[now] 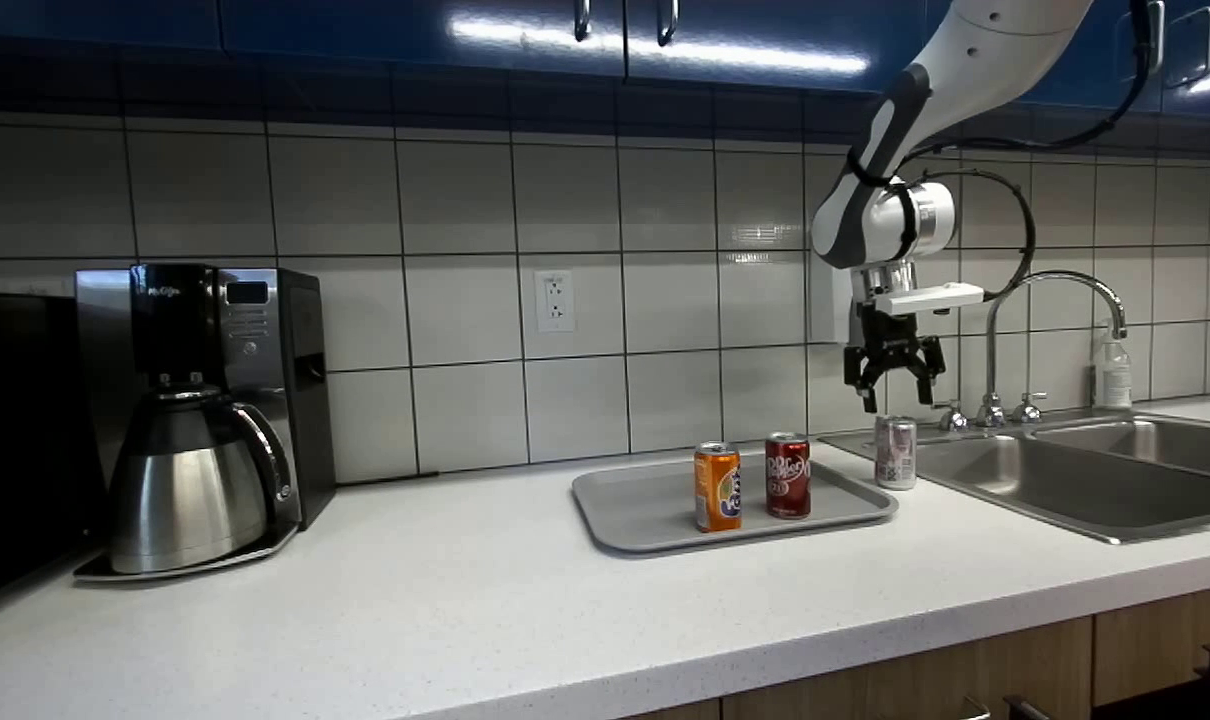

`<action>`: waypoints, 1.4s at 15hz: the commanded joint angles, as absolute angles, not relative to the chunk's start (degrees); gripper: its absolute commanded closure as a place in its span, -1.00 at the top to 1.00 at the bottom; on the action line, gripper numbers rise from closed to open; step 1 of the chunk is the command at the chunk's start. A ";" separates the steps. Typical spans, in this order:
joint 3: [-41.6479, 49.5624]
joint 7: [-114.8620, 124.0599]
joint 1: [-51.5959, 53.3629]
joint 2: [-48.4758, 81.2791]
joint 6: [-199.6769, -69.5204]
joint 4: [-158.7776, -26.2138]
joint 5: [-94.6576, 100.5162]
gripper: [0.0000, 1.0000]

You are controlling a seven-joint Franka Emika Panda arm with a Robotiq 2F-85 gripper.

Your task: Shift the two cans to the tray

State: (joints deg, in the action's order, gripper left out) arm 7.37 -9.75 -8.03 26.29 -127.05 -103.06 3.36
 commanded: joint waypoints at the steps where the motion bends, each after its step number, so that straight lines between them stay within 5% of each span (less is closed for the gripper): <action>1: 6.46 -9.37 -8.37 28.91 -125.71 -99.60 3.72 1.00; 21: 6.62 -8.95 -8.16 31.04 -126.89 -101.72 4.20 1.00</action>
State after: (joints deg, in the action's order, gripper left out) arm 7.02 -9.65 -7.60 31.43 -127.05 -101.16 3.36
